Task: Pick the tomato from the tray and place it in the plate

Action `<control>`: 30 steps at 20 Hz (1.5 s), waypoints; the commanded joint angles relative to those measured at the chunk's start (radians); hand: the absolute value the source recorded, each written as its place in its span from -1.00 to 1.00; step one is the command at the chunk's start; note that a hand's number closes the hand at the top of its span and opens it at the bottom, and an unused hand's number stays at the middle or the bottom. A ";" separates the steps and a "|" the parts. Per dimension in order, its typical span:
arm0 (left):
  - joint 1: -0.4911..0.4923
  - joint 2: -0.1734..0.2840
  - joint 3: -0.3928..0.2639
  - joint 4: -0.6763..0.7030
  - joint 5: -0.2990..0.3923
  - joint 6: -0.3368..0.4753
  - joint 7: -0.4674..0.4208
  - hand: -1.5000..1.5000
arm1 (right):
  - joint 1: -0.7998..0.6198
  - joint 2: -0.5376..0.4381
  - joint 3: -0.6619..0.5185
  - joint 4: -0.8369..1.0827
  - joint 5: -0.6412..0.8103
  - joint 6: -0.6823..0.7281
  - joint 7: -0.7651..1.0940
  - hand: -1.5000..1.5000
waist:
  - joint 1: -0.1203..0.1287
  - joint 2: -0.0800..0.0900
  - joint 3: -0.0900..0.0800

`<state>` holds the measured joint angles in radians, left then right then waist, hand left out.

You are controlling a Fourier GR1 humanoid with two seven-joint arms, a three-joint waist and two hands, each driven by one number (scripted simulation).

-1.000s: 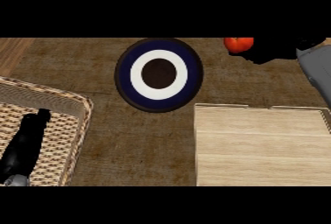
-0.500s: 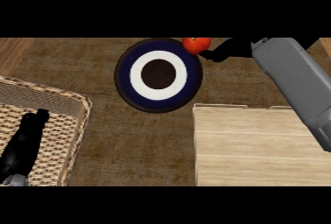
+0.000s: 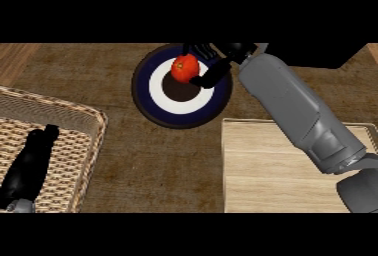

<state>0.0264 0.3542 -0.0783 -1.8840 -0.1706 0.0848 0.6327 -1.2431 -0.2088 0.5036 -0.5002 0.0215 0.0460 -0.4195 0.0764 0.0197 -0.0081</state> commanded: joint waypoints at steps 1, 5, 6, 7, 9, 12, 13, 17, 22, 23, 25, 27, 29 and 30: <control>0.033 0.004 0.001 0.008 -0.010 -0.001 -0.313 0.00 | -0.007 0.089 0.000 0.053 -0.014 0.042 0.026 1.00 | 0.010 0.001 0.001; 0.046 0.024 0.035 0.016 0.025 -0.023 -0.319 0.00 | 0.005 0.133 -0.052 0.131 -0.051 -0.002 0.115 -1.00 | -0.001 -0.002 0.000; 0.005 0.007 0.026 0.034 0.015 -0.009 -0.299 0.00 | -0.021 0.156 -0.053 0.145 -0.043 -0.031 0.135 -1.00 | -0.012 0.000 0.001; 0.016 0.002 0.021 0.029 -0.004 0.006 -0.318 0.00 | -0.001 0.147 -0.042 0.153 -0.032 -0.015 0.104 -1.00 | -0.011 0.001 0.001; 0.011 0.001 0.018 0.030 0.005 -0.005 -0.318 0.00 | -0.002 0.184 -0.066 0.163 -0.045 -0.065 0.088 -1.00 | -0.008 0.004 0.002; 0.032 0.011 0.023 0.024 0.023 -0.027 -0.322 0.00 | 0.005 0.174 -0.121 0.170 -0.090 -0.065 0.038 -1.00 | -0.005 0.005 0.002; -0.004 0.020 0.049 0.040 0.033 -0.024 -0.303 0.00 | -0.016 0.182 -0.161 0.166 -0.124 -0.073 0.045 -1.00 | -0.010 0.007 0.002; 0.001 0.000 0.019 0.005 -0.004 -0.004 -0.277 0.00 | -0.040 0.153 -0.280 0.177 -0.222 -0.096 0.058 -1.00 | -0.018 0.000 0.004; 0.026 0.006 0.023 0.012 0.005 -0.024 -0.305 0.00 | -0.015 0.061 -0.370 0.227 -0.291 -0.066 0.047 -1.00 | -0.009 0.010 0.003; 0.012 0.002 0.034 0.013 0.000 -0.009 -0.292 0.00 | -0.031 0.007 -0.398 0.230 -0.317 -0.019 0.065 -1.00 | -0.013 0.011 0.003; 0.015 -0.011 0.016 -0.005 0.011 -0.018 -0.280 0.00 | 0.023 0.029 -0.444 0.232 -0.363 0.011 -0.004 -1.00 | -0.008 0.014 0.005; 0.004 -0.015 0.015 -0.002 -0.014 -0.002 -0.273 0.00 | 0.049 -0.024 -0.469 0.246 -0.385 0.076 -0.026 -1.00 | -0.013 0.019 0.005; -0.016 0.001 0.030 -0.002 0.005 -0.023 -0.282 0.00 | 0.048 -0.046 -0.483 0.252 -0.394 0.110 -0.045 -1.00 | -0.005 0.022 0.005; 0.007 0.003 0.025 -0.015 0.003 -0.026 -0.278 0.00 | 0.081 -0.066 -0.488 0.262 -0.398 0.144 -0.071 -1.00 | 0.005 0.024 0.005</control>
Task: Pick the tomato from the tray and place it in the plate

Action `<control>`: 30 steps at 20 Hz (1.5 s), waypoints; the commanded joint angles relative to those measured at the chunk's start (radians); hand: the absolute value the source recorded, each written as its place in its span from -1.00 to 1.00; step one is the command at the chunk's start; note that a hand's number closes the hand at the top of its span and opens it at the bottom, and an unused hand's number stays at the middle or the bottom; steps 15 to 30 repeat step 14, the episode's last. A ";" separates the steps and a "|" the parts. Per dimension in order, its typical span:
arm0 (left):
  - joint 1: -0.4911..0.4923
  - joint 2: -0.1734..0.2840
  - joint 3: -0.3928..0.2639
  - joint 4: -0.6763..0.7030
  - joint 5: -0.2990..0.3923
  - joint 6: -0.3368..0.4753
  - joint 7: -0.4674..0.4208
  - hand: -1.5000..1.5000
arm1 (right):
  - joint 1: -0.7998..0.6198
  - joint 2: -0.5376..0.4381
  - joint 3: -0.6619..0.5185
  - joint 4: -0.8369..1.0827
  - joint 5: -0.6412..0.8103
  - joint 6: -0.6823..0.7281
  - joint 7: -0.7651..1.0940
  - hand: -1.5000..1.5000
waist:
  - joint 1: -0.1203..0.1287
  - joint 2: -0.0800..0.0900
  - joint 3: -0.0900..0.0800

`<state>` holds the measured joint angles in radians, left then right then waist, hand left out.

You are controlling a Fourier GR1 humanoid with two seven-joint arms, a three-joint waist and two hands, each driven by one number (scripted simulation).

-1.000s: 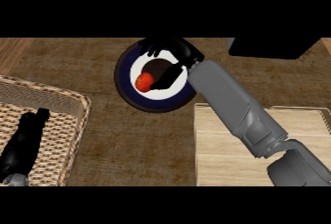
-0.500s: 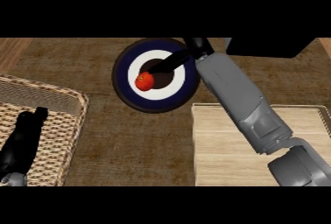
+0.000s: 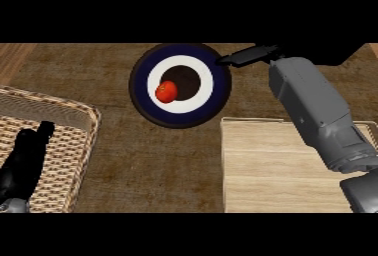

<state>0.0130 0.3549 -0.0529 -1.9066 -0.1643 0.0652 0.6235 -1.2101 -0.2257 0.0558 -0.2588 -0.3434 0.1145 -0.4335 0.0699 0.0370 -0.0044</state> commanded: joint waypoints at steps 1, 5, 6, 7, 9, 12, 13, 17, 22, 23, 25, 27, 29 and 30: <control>-0.009 0.003 0.000 0.005 -0.015 0.002 -0.244 0.00 | 0.053 -0.073 -0.041 0.024 -0.029 0.091 -0.083 -1.00 | 0.017 0.019 0.002; 0.009 0.001 -0.008 0.010 -0.020 -0.007 -0.267 0.00 | 0.097 -0.132 -0.034 0.036 -0.011 0.158 -0.156 -1.00 | 0.023 0.014 0.002; -0.014 -0.020 -0.021 0.016 -0.030 0.011 -0.249 0.00 | 0.098 -0.133 -0.035 0.035 -0.009 0.172 -0.181 -1.00 | 0.019 0.017 0.003; -0.021 -0.006 0.000 0.005 -0.001 -0.009 -0.233 0.00 | 0.088 -0.169 -0.035 0.042 -0.005 0.192 -0.176 -1.00 | 0.030 0.019 0.003; -0.001 -0.009 -0.015 -0.008 -0.011 -0.008 -0.248 0.00 | 0.118 -0.166 -0.038 0.050 -0.003 0.202 -0.222 -1.00 | 0.040 0.018 0.003; -0.025 -0.017 -0.025 0.000 -0.012 -0.009 -0.233 0.00 | 0.120 -0.208 -0.031 0.067 0.009 0.251 -0.226 -1.00 | 0.034 0.021 0.003; -0.011 -0.025 -0.037 -0.001 -0.024 -0.002 -0.244 0.00 | 0.128 -0.210 -0.033 0.074 0.008 0.260 -0.235 -1.00 | 0.036 0.019 0.003; -0.035 -0.002 -0.018 -0.003 -0.019 -0.015 -0.224 0.00 | 0.122 -0.221 -0.040 0.091 0.005 0.252 -0.220 -1.00 | 0.045 0.025 0.004; -0.035 -0.002 -0.018 -0.003 -0.019 -0.015 -0.224 0.00 | 0.122 -0.221 -0.040 0.091 0.005 0.252 -0.220 -1.00 | 0.045 0.025 0.004; -0.035 -0.002 -0.018 -0.003 -0.019 -0.015 -0.224 0.00 | 0.122 -0.221 -0.040 0.091 0.005 0.252 -0.220 -1.00 | 0.045 0.025 0.004; -0.035 -0.002 -0.018 -0.003 -0.019 -0.015 -0.224 0.00 | 0.122 -0.221 -0.040 0.091 0.005 0.252 -0.220 -1.00 | 0.045 0.025 0.004; -0.035 -0.002 -0.018 -0.003 -0.019 -0.015 -0.224 0.00 | 0.122 -0.221 -0.040 0.091 0.005 0.252 -0.220 -1.00 | 0.045 0.025 0.004; -0.035 -0.002 -0.018 -0.003 -0.019 -0.015 -0.224 0.00 | 0.122 -0.221 -0.040 0.091 0.005 0.252 -0.220 -1.00 | 0.045 0.025 0.004; -0.035 -0.002 -0.018 -0.003 -0.019 -0.015 -0.224 0.00 | 0.122 -0.221 -0.040 0.091 0.005 0.252 -0.220 -1.00 | 0.045 0.025 0.004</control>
